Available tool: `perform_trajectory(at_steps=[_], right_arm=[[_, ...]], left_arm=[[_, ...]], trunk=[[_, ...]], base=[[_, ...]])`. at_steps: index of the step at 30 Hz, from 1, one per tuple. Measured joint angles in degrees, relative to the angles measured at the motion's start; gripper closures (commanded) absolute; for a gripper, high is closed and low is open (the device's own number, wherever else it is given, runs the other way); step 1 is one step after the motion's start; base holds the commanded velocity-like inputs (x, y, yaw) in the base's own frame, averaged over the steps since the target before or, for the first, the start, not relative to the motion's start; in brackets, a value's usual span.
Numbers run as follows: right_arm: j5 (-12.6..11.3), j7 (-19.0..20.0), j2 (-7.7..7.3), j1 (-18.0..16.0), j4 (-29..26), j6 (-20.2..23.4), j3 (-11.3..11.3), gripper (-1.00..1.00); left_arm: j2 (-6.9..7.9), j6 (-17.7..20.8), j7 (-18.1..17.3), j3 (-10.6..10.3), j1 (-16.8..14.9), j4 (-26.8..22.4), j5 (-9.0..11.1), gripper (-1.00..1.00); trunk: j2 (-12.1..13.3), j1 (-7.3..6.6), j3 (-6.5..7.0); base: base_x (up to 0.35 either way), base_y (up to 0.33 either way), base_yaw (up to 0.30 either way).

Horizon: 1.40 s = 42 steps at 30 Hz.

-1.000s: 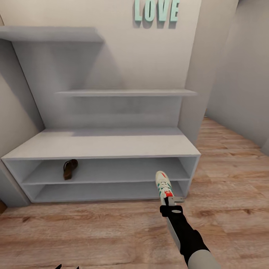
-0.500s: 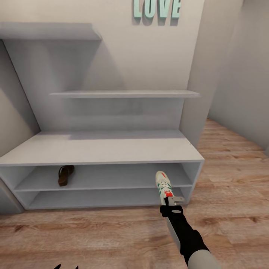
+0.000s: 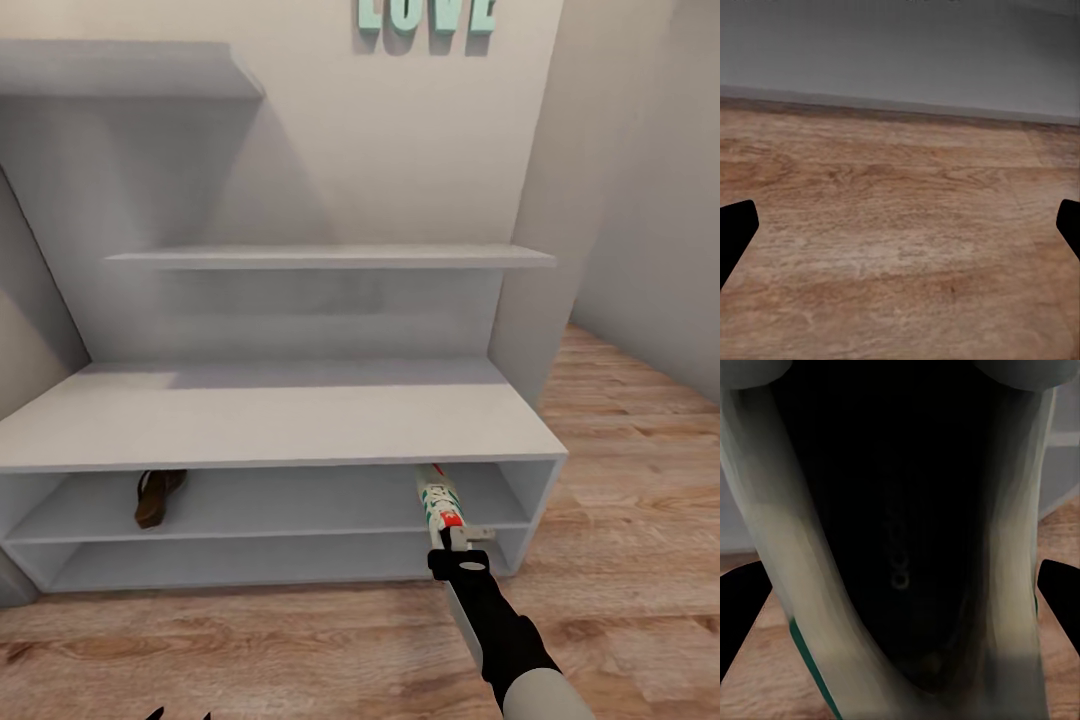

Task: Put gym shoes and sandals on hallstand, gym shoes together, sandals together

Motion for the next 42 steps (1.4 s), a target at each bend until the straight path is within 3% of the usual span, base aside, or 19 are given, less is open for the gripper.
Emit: perform_trajectory(at_steps=[14,42], right_arm=[[-0.01,0.0,0.0,0.0,0.0,-0.01,0.0,1.0],[0.0,0.0,0.0,0.0,-0.09,-0.01,0.0,1.0]], left_arm=[[0.04,-0.01,0.03,-0.03,0.0,-0.02,-0.05,-1.0],[0.09,0.08,-0.04,-0.06,0.0,0.0,-0.19,-1.0]], trunk=[[0.0,-0.01,0.0],[0.0,0.0,0.0]], base=[[0.206,0.0,0.0],[0.09,0.0,0.0]])
